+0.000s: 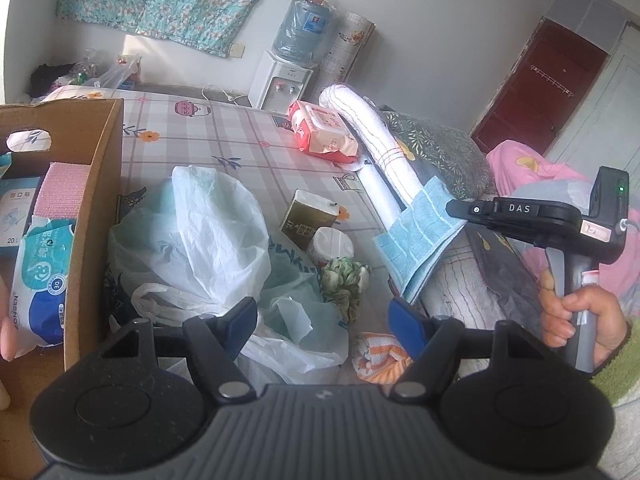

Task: Organize soft objects
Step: 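Lift the blue towel off the bed with the right tool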

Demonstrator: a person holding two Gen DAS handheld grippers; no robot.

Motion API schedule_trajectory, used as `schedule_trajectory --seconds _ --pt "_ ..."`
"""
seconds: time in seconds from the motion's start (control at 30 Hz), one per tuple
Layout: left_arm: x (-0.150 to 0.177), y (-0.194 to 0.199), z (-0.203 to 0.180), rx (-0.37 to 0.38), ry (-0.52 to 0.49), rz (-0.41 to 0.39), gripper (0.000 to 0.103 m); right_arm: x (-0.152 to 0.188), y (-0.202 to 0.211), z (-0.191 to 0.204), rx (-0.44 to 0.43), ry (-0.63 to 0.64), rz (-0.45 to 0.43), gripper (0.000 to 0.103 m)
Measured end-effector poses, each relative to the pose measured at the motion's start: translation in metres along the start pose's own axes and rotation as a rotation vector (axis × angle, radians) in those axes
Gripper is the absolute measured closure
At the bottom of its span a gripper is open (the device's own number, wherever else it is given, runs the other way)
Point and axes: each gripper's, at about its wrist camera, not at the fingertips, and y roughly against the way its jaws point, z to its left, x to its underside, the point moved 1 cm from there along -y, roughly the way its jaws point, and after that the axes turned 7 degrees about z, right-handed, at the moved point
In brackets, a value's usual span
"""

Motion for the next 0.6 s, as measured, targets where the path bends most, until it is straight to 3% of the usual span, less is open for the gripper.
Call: schedule_trajectory --seconds 0.2,0.4,0.5,0.6 --pt "0.003 0.003 0.003 0.008 0.005 -0.002 0.029 0.027 0.022 0.025 -0.193 -0.094 0.009 0.097" --pt "0.007 -0.002 0.001 0.031 -0.001 0.019 0.030 0.068 0.047 0.019 -0.410 -0.309 -0.013 0.097" --pt "0.009 -0.008 -0.002 0.047 -0.008 0.042 0.030 0.098 0.046 0.001 -0.435 -0.419 -0.016 0.097" --pt "0.010 -0.017 -0.007 0.059 -0.018 0.072 0.031 0.125 0.038 -0.021 -0.386 -0.525 -0.001 0.097"
